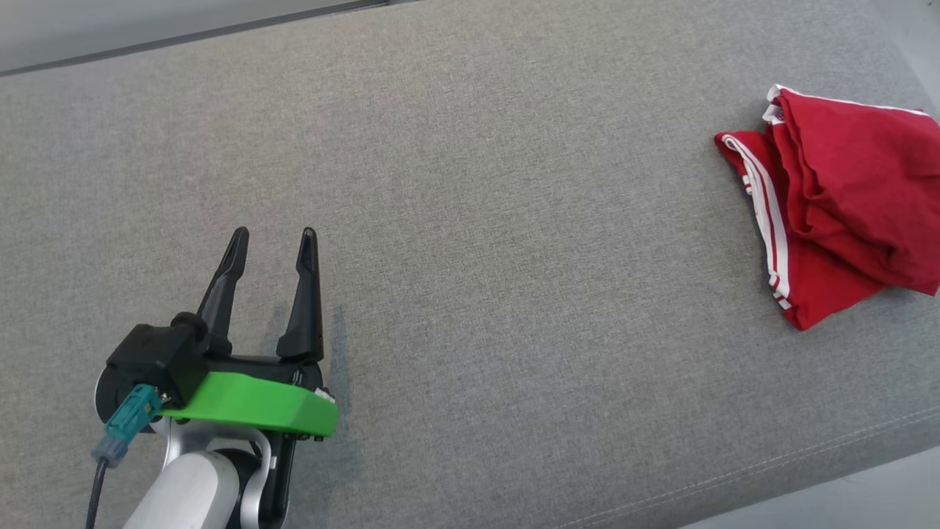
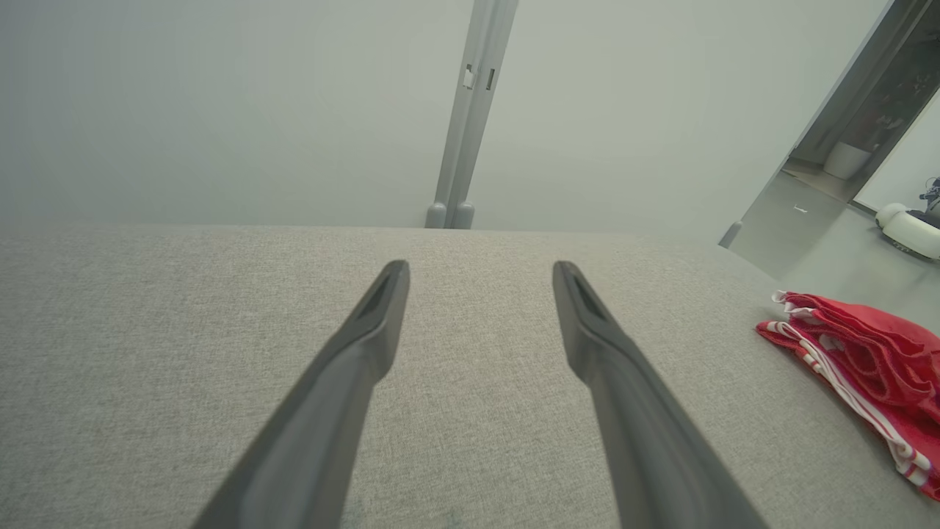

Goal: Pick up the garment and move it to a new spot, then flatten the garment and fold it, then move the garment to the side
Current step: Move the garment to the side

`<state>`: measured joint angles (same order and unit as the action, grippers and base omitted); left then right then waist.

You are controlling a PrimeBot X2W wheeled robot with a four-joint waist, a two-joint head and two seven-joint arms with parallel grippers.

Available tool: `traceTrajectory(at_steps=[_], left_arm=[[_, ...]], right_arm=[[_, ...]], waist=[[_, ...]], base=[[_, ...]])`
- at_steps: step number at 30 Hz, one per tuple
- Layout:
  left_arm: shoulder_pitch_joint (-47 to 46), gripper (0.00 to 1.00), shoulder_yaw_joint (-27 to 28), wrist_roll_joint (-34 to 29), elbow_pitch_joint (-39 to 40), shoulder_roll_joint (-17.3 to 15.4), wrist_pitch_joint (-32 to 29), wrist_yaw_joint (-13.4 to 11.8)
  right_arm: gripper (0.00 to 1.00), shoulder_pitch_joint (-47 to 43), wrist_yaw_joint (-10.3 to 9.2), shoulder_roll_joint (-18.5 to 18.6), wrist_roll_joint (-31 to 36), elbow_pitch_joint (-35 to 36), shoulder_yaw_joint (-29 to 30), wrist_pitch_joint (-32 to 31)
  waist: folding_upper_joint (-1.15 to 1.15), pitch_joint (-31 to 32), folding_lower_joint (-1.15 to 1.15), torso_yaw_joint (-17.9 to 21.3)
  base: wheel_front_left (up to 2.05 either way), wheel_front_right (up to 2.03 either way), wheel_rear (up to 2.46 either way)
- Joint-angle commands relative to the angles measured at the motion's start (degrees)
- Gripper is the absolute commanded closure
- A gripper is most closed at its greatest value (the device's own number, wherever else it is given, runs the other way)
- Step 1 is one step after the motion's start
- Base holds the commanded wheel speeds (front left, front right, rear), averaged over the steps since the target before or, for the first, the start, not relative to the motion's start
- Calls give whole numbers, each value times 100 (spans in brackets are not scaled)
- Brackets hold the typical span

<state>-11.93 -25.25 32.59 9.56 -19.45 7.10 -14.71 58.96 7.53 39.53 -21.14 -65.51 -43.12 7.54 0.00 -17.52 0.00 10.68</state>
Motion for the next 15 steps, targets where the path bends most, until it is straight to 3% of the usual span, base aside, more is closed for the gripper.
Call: traceTrajectory(at_steps=[1, 10, 15], left_arm=[[14, 0, 46, 48, -31, -20, 61, -26], [97, 0, 244, 401, -434, 218, 352, 59], [236, 0, 441, 591, -736, 376, 532, 6]], right_arm=[[0, 126, -8, -99, 10, 33, 41, 150], [0, 209, -9, -507, -341, 865, 109, 657], [0, -233, -8, -643, -594, 1468, 521, 752]], waist=[[0, 180, 0, 94], [0, 869, 0, 168], [0, 1264, 0, 71]], base=[[0, 0, 0], [0, 0, 0], [0, 0, 0]])
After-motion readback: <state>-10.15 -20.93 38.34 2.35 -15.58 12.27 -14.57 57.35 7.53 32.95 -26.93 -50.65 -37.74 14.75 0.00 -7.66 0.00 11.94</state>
